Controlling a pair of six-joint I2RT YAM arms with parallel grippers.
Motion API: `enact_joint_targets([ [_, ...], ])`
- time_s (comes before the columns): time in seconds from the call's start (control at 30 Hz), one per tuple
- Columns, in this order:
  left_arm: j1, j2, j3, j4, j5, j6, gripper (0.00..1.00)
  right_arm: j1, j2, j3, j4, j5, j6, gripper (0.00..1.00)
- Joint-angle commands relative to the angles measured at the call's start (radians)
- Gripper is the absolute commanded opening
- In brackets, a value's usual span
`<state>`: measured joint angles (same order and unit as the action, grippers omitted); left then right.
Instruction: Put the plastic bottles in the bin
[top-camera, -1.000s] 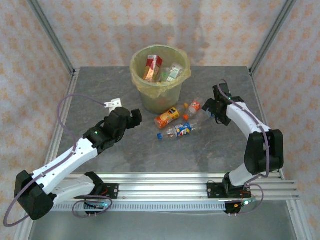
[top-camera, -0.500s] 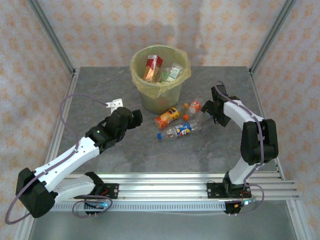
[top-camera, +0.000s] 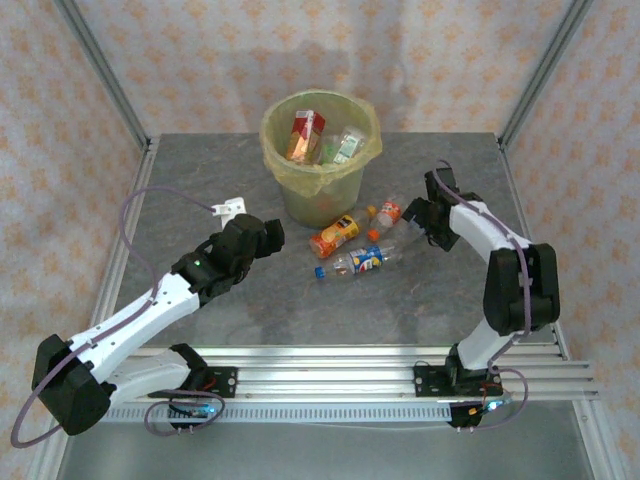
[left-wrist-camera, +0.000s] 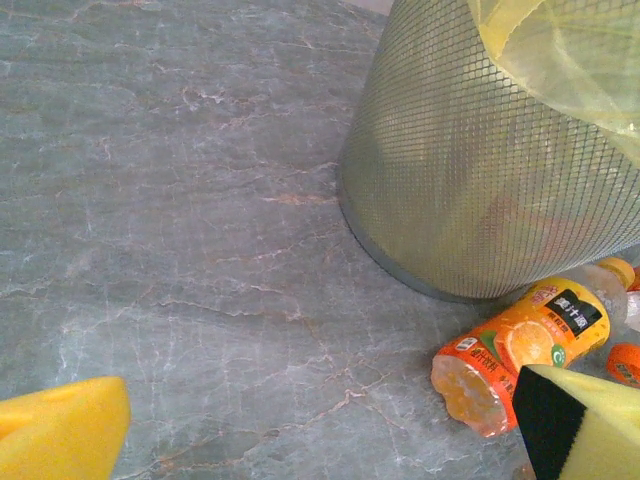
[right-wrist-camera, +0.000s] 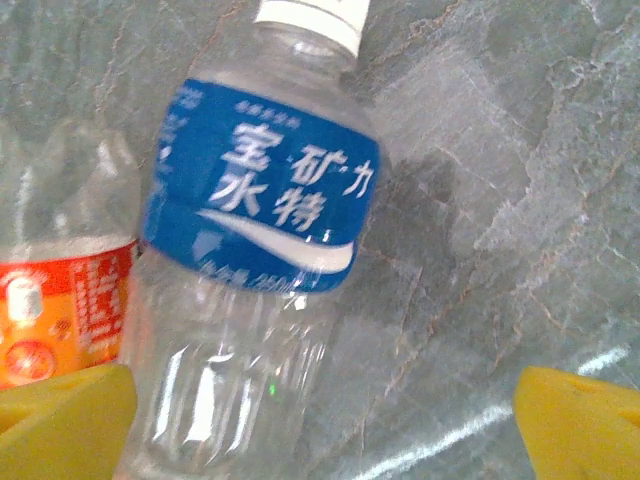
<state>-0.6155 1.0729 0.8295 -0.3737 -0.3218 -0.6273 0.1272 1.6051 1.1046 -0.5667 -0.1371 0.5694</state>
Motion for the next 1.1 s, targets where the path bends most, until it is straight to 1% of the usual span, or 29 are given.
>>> enact_joint_targets([
  [0.0, -0.003, 0.013, 0.012, -0.008, -0.030, 0.008, 1.00, -0.008, -0.094, -0.049, -0.006, -0.047, 0.056, 0.98],
  [0.07, -0.003, 0.017, 0.015, -0.008, -0.027, 0.011, 1.00, -0.002, -0.133, -0.088, 0.018, -0.086, 0.087, 1.00],
  [0.13, -0.003, 0.018, 0.014, -0.006, -0.027, 0.009, 1.00, 0.016, -0.164, -0.121, 0.032, -0.107, 0.117, 0.99],
  [0.3, -0.003, 0.023, 0.011, -0.005, -0.028, 0.009, 1.00, 0.100, -0.190, -0.171, 0.065, -0.134, 0.192, 0.99],
  [0.5, -0.003, 0.019, 0.008, -0.011, -0.033, 0.012, 1.00, 0.180, -0.159, -0.208, 0.133, -0.132, 0.277, 0.99],
  [0.77, -0.003, 0.010, 0.004, -0.018, -0.039, 0.020, 1.00, 0.213, -0.074, -0.198, 0.190, -0.131, 0.297, 1.00],
  [0.9, -0.003, 0.007, 0.001, -0.021, -0.045, 0.015, 1.00, 0.222, -0.032, -0.203, 0.209, -0.142, 0.303, 0.93],
  [1.07, -0.003, -0.001, 0.000, -0.024, -0.054, 0.014, 1.00, 0.239, -0.020, -0.228, 0.228, -0.138, 0.319, 0.89],
])
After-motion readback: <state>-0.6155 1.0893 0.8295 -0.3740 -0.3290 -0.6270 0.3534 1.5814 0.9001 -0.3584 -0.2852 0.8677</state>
